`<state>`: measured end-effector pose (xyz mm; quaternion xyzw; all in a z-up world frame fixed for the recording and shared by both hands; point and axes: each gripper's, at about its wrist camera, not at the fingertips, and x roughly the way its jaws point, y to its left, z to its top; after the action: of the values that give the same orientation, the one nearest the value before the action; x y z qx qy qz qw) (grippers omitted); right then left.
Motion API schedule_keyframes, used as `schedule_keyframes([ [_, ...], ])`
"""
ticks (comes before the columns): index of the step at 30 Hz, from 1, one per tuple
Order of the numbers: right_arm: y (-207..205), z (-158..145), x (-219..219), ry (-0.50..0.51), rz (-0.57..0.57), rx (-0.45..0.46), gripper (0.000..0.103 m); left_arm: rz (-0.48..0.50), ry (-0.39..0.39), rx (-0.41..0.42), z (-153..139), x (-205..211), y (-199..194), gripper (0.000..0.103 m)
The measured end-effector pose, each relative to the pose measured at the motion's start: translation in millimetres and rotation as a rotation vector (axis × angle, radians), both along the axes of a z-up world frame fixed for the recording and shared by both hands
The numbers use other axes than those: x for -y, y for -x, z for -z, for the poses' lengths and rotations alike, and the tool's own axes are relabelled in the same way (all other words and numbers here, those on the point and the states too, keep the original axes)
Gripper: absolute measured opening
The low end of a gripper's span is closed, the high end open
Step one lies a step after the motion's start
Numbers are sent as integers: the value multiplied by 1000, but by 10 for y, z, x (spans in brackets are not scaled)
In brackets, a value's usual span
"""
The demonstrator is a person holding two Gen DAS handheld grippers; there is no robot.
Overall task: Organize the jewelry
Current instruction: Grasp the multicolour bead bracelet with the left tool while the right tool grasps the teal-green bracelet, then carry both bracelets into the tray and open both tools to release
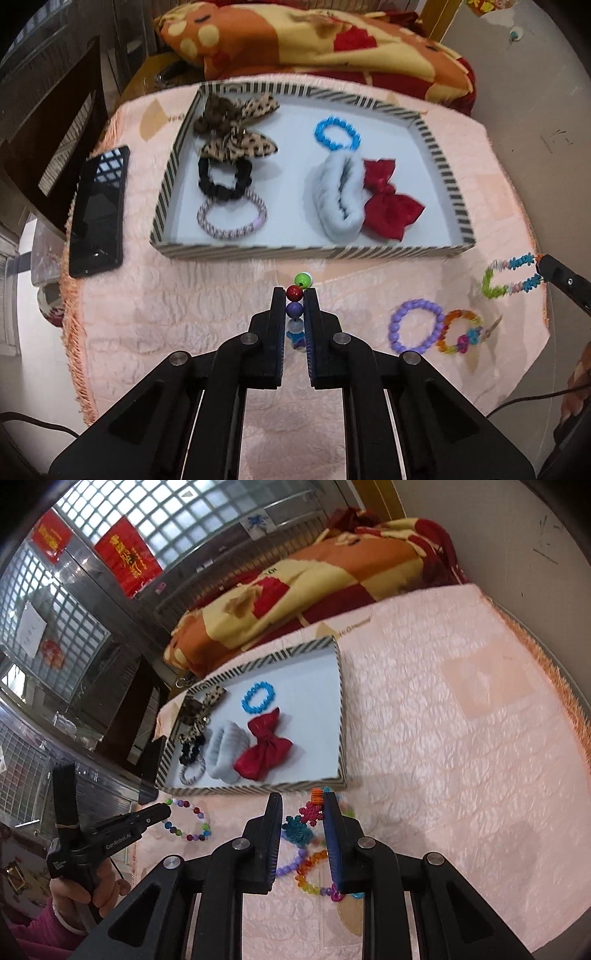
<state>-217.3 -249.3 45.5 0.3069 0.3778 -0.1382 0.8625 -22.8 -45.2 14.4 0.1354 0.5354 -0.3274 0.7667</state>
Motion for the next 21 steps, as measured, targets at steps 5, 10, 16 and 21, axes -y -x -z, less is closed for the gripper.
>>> schedule_keyframes([
  [5, -37, -56, -19, 2, -10, 13, 21, 3, 18, 19, -145, -5, -27, 8],
  [10, -95, -104, -37, 9, -24, 21, 21, 7, 22, 42, -267, -22, -38, 8],
  [16, -170, -184, -23, 25, -40, 32, 21, 6, 35, 52, -370, -23, -70, 8],
  [21, -279, -249, -9, 40, -61, 38, 21, 2, 42, 77, -486, 1, -126, 8],
])
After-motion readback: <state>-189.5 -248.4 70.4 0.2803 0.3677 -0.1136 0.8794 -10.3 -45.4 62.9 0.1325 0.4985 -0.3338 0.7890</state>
